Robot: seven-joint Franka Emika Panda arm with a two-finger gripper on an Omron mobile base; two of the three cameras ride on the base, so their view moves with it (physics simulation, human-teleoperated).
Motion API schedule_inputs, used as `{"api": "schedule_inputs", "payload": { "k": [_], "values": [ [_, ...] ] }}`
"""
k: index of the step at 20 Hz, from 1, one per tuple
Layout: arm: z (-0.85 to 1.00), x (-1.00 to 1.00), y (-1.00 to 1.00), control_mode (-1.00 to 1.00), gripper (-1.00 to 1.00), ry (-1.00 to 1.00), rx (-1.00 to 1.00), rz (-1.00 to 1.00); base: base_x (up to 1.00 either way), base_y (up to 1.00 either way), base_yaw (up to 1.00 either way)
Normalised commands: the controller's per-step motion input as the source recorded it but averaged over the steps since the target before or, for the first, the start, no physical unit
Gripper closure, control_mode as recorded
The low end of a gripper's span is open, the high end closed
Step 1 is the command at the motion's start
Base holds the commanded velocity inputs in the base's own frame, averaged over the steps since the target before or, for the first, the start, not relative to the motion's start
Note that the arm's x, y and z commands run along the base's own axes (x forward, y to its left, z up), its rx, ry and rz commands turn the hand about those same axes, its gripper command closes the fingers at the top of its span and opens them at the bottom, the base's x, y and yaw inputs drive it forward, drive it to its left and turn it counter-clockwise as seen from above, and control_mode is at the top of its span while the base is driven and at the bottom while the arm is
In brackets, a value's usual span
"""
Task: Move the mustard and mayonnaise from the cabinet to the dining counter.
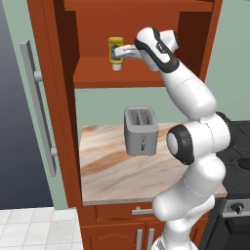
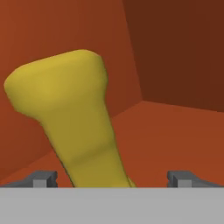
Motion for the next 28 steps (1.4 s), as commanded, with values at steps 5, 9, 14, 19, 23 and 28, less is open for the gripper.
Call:
{"api": "schedule_inputs", "payload": {
  "k": [5, 9, 14, 19, 23, 28],
  "values": [
    [0.00, 0.03, 0.08, -1.00, -1.00, -0.05, 0.00, 0.08, 0.00, 0.00, 0.00],
    [-0.01, 0.08, 0.02, -1.00, 1.00, -0.05, 0.00, 0.08, 0.00, 0.00, 0.00],
    [-0.01, 0.07, 0.06, -1.00, 1.00, -0.05, 0.00, 0.08, 0.00, 0.00, 0.00],
    [0.00, 0.02, 0.00, -1.00, 1.00, -0.01, 0.00, 0.05, 0.00, 0.00, 0.00],
    [0.00, -0.38, 0.00, -1.00, 1.00, -0.05, 0.00, 0.01, 0.00, 0.00, 0.00],
    [0.00, -0.56, 0.04, -1.00, 1.00, -0.11, 0.00, 0.00, 0.00, 0.00, 0.00]
  ]
}}
